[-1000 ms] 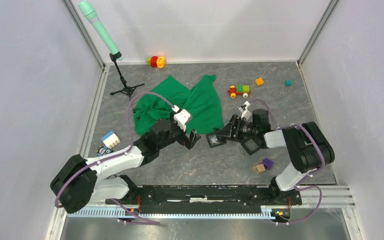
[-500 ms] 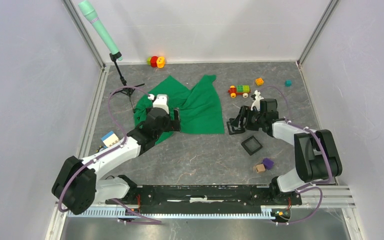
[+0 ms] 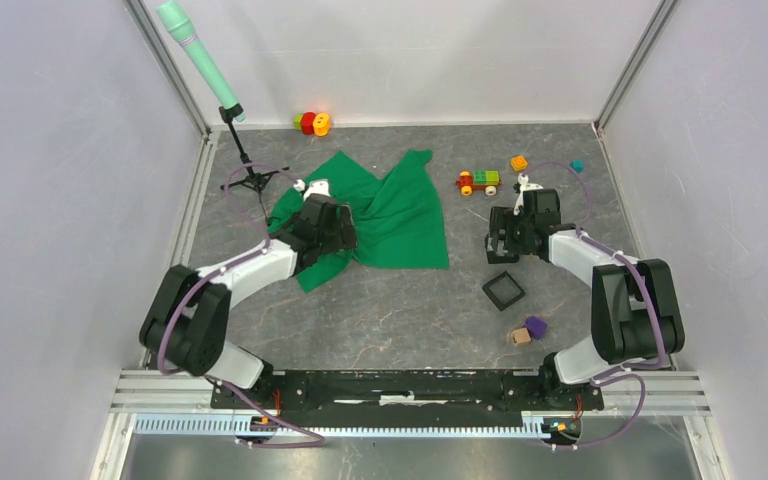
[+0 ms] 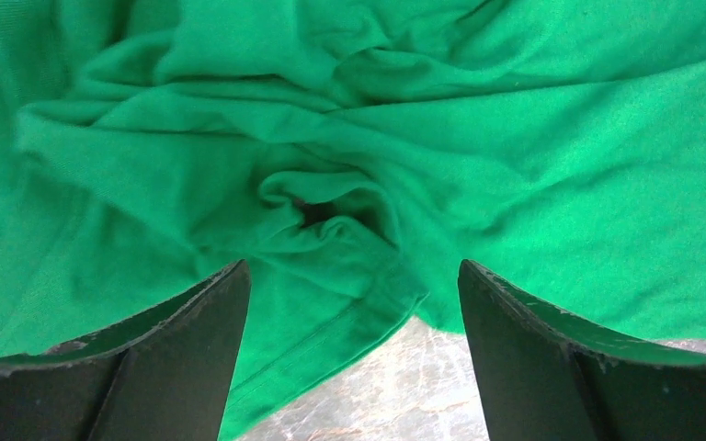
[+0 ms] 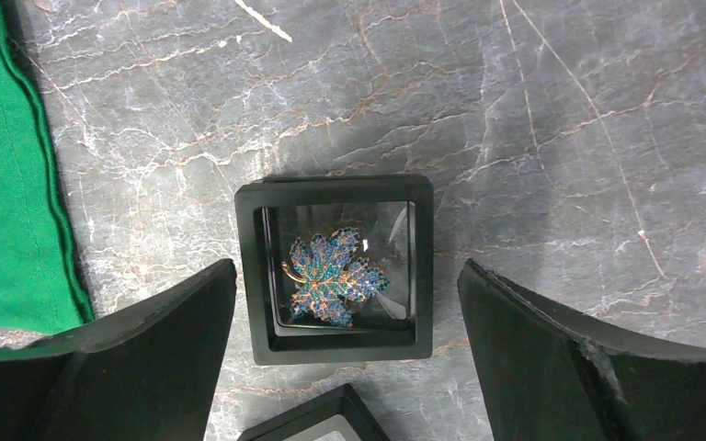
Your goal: Remove the brooch from the garment
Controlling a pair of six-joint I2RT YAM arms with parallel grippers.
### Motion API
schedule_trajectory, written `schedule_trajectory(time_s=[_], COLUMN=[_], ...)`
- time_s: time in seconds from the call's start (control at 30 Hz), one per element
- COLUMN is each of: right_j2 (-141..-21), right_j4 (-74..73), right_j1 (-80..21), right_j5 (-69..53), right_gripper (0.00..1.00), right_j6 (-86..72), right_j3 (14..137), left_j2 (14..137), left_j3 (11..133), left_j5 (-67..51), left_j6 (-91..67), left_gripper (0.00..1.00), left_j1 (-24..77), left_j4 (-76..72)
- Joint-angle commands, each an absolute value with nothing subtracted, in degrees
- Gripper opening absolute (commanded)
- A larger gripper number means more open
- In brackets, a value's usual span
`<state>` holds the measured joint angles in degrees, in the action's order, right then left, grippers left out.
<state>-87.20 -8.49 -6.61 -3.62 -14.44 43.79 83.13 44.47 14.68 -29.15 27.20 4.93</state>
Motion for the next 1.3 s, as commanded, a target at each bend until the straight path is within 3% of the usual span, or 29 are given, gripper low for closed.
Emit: schedule_trajectory(time_s=[0.0, 0.07, 0.13, 0.2, 0.27, 0.4, 0.5, 0.57, 0.63, 0.67, 0.73, 0.97, 1.1, 1.27], right_j2=[-86.0, -85.3, -84.3, -83.3, -81.8, -78.5, -77.2, -76.8, -77.0, -77.3, -78.3, -82.7, -88.2, -96.5], right_j4=[-9.2, -9.6, -10.1, -10.7, -10.3, -8.2, -6.6, -5.5, -4.2, -3.6, -2.2, 8.6, 9.0, 7.3], right_j1=[-6.5, -6.5, -6.5, -6.5, -6.5, -7.0, -8.5, -10.7, -14.0, -16.2, -19.8, -29.3, -36.4, -42.1], right_j5=[-0.6, -0.4, -0.4, -0.4, -0.4, -3.0, -6.5, -7.6, -8.1, -8.6, -9.2, -16.5, -14.7, -11.7], right_gripper=[0.96, 0.97, 0.98, 0.98, 0.98, 0.98, 0.98, 0.98, 0.98, 0.98, 0.97, 0.78, 0.76, 0.75], right_j6=[-12.6, -12.7, -12.6, -12.5, -12.5, -12.9, -13.8, -14.1, -14.1, -14.1, -14.4, -16.2, -13.7, -11.3], right_j3=[47.1, 47.8, 48.3, 48.7, 48.4, 47.1, 46.6, 46.5, 46.4, 46.7, 47.0, 47.1, 52.3, 60.3], left_j2=[90.9, 94.2, 96.0, 96.7, 96.5, 98.2, 98.2, 96.7, 93.4, 91.0, 85.4, 70.2, 65.7, 64.5], left_j3=[52.3, 54.3, 55.0, 54.9, 54.8, 59.3, 59.6, 58.7, 57.0, 56.1, 54.1, 45.5, 37.9, 34.3], left_j5=[8.2, 5.2, 2.0, -3.0, -5.1, -6.2, -10.3, -12.5, -12.5, -10.6, -8.0, -10.5, -10.9, -6.3], left_j6=[-30.5, -30.2, -29.7, -28.6, -26.9, -24.0, -22.8, -22.7, -22.6, -22.9, -23.5, -29.8, -37.3, -39.9], left_gripper=[0.83, 0.75, 0.61, 0.40, 0.27, 0.10, 0.06, 0.12, 0.33, 0.51, 0.67, 0.63, 0.59, 0.65], left_j1=[27.1, 27.2, 27.2, 27.5, 29.7, 36.6, 41.6, 42.7, 42.6, 42.5, 41.6, 33.8, 23.7, 19.8], left_j4=[10.2, 11.3, 11.1, 10.3, 10.0, 17.7, 19.0, 19.0, 19.0, 19.3, 19.1, 12.8, 9.8, 9.7])
